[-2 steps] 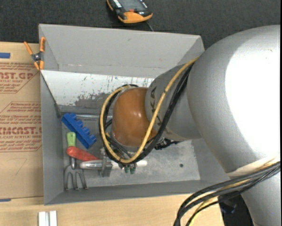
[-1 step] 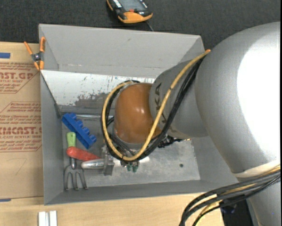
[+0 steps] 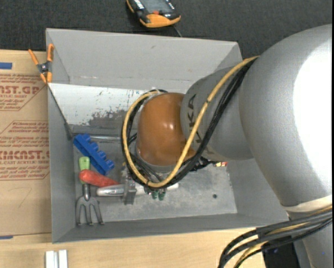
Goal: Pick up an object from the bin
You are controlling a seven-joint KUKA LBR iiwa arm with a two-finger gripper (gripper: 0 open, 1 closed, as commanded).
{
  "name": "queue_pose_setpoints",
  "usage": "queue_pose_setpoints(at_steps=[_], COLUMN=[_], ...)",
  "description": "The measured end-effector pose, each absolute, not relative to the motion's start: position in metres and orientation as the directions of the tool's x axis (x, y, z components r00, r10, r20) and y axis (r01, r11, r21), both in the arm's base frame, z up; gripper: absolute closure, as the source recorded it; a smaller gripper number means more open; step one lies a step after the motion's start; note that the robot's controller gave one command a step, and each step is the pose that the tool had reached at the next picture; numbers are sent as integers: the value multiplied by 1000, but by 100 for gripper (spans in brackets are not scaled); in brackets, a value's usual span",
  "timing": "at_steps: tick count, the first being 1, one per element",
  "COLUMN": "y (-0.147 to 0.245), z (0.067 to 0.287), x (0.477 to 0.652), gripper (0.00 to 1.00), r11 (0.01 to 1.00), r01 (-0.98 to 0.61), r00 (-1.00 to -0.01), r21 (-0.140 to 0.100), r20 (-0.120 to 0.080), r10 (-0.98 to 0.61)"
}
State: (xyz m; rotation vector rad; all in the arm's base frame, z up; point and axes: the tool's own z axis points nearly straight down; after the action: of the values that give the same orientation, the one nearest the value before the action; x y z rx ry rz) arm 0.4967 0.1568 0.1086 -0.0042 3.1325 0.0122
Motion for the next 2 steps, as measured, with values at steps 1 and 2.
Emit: queue_pose_setpoints(at_steps=[1, 2], y=[157, 157], z=[115, 136], x=[496, 495], gripper=[100, 100], r11=[1000, 1000], r01=[-3, -3], r00=[-1000, -1000], r21=[7, 7], r20=[-7, -4], r10=[-3, -3])
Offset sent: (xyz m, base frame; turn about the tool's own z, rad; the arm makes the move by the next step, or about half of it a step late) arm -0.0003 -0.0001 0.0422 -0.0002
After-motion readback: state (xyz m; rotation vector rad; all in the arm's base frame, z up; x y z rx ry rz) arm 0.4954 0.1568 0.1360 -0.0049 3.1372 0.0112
